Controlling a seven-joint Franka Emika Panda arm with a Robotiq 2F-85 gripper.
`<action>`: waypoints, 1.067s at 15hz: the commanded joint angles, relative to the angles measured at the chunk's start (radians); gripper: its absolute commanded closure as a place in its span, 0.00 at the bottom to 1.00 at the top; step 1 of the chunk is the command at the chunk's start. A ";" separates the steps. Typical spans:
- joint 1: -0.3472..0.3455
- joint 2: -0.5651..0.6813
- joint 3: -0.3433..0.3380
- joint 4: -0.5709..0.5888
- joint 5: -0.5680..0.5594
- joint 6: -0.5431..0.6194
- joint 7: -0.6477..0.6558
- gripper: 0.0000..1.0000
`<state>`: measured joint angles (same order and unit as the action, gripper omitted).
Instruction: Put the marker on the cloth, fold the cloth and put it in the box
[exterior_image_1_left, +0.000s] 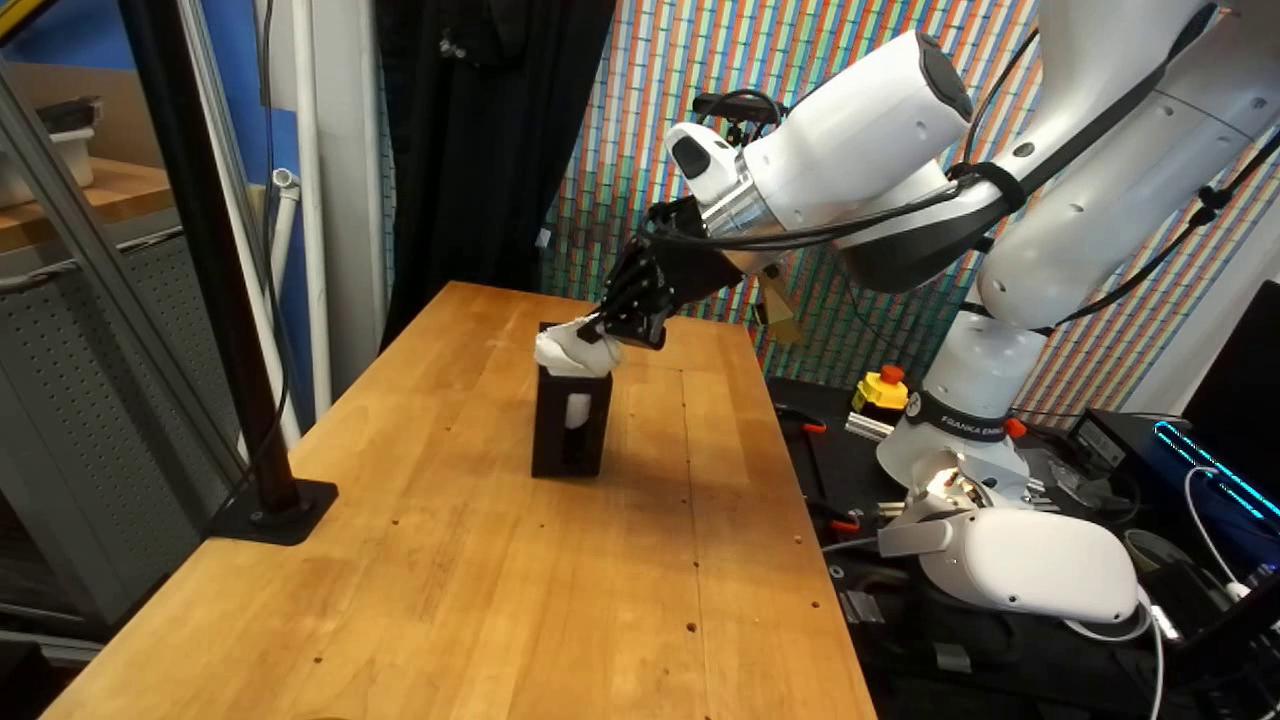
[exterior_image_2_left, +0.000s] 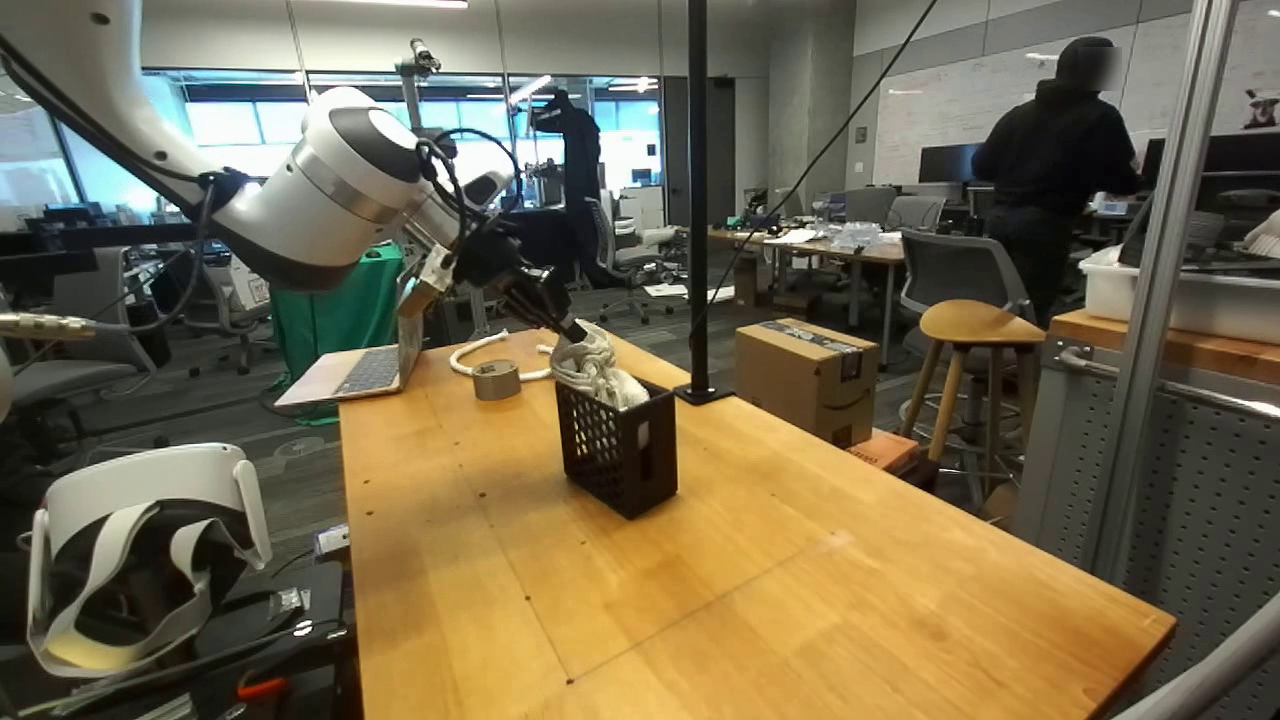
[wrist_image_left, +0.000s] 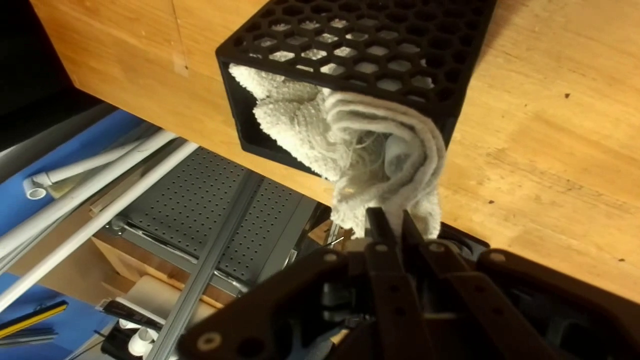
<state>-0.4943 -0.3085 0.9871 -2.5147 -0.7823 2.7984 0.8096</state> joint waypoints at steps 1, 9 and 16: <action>-0.073 0.001 0.042 0.035 -0.047 -0.043 0.034 0.91; -0.186 0.045 0.152 0.050 -0.078 -0.114 0.031 0.91; -0.317 0.112 0.302 0.080 -0.085 -0.185 0.018 0.93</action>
<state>-0.7366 -0.2661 1.2127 -2.4641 -0.8253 2.6647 0.8175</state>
